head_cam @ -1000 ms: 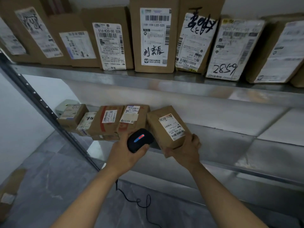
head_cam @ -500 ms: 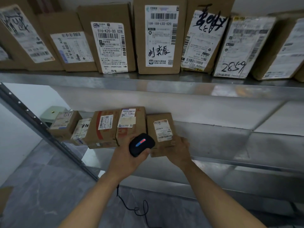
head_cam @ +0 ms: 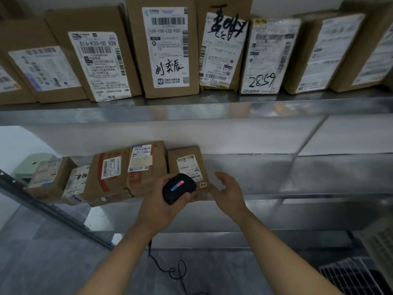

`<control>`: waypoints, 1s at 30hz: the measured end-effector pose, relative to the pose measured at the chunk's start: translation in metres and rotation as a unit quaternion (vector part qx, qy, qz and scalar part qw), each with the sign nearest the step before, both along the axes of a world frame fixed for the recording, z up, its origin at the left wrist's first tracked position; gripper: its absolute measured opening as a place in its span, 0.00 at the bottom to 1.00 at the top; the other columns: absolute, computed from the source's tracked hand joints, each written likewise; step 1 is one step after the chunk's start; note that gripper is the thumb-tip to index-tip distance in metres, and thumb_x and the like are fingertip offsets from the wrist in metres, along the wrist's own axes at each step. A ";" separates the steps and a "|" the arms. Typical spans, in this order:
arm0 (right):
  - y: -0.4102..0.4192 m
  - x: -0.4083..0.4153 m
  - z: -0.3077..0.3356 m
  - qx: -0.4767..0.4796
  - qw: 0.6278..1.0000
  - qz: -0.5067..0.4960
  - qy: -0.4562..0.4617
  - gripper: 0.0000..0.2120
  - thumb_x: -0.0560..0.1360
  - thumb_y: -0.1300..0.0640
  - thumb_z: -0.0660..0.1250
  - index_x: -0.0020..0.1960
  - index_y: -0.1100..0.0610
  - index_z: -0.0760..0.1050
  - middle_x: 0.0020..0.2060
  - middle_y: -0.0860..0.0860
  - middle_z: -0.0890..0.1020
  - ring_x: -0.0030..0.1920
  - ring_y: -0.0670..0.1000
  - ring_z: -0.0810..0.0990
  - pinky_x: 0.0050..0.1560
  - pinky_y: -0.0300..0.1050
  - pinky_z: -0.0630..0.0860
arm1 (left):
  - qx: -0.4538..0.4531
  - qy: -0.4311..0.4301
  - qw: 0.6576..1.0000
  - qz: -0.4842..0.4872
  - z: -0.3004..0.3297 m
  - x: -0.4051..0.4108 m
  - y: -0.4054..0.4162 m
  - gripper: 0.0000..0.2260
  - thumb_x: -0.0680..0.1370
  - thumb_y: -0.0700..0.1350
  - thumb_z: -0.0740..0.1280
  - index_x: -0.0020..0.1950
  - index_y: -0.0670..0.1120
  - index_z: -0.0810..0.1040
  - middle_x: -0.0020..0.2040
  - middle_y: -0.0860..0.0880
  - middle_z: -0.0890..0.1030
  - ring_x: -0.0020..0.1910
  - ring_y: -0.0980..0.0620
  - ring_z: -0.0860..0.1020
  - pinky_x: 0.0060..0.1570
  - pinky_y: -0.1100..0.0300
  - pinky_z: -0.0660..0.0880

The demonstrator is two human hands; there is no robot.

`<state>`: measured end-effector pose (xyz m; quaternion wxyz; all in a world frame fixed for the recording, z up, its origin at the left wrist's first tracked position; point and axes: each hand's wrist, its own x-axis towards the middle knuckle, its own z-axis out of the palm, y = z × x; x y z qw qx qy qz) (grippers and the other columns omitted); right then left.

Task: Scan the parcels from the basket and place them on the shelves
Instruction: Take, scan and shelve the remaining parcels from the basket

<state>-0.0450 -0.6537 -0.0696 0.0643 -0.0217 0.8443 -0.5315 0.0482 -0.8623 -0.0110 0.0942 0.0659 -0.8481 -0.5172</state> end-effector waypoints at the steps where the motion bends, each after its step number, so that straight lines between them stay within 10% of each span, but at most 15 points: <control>1: 0.007 0.003 0.000 -0.002 1.000 -0.014 -0.002 0.24 0.78 0.48 0.72 0.72 0.49 0.71 0.65 0.45 0.72 0.67 0.48 0.71 0.72 0.52 0.71 | 0.000 -0.002 1.000 -0.010 -0.001 -0.003 0.004 0.29 0.72 0.60 0.78 0.69 0.57 0.73 0.58 0.66 0.80 0.57 0.66 0.79 0.54 0.65 0.78; 9: 0.086 0.034 0.005 -0.059 0.989 -0.135 -0.012 0.22 0.77 0.50 0.73 0.69 0.48 0.73 0.62 0.44 0.77 0.62 0.45 0.75 0.53 0.28 0.70 | 0.004 -0.011 0.992 -0.128 -0.007 -0.032 0.071 0.23 0.74 0.51 0.78 0.62 0.63 0.71 0.59 0.61 0.78 0.55 0.69 0.78 0.49 0.74 0.74; 15: 0.166 0.077 0.011 -0.065 0.967 -0.246 -0.003 0.22 0.78 0.50 0.72 0.70 0.48 0.73 0.62 0.44 0.77 0.62 0.44 0.75 0.59 0.36 0.71 | -0.012 -0.001 0.975 -0.223 -0.013 -0.049 0.144 0.24 0.71 0.59 0.78 0.62 0.62 0.71 0.54 0.64 0.79 0.51 0.67 0.79 0.48 0.65 0.77; 21: 0.249 0.118 0.014 -0.032 0.944 -0.329 0.009 0.23 0.77 0.49 0.72 0.71 0.49 0.73 0.61 0.43 0.78 0.61 0.42 0.76 0.52 0.26 0.69 | -0.022 0.005 0.953 -0.301 -0.012 -0.053 0.234 0.23 0.72 0.51 0.80 0.60 0.62 0.73 0.51 0.62 0.82 0.48 0.69 0.80 0.43 0.76 0.73; 30: 0.371 0.189 0.017 -0.062 0.890 -0.451 0.008 0.21 0.77 0.48 0.73 0.67 0.45 0.73 0.57 0.40 0.78 0.60 0.42 0.78 0.62 0.43 0.75 | -0.036 0.001 0.915 -0.403 0.001 -0.051 0.381 0.22 0.71 0.52 0.80 0.60 0.63 0.75 0.48 0.64 0.83 0.45 0.64 0.82 0.42 0.67 0.77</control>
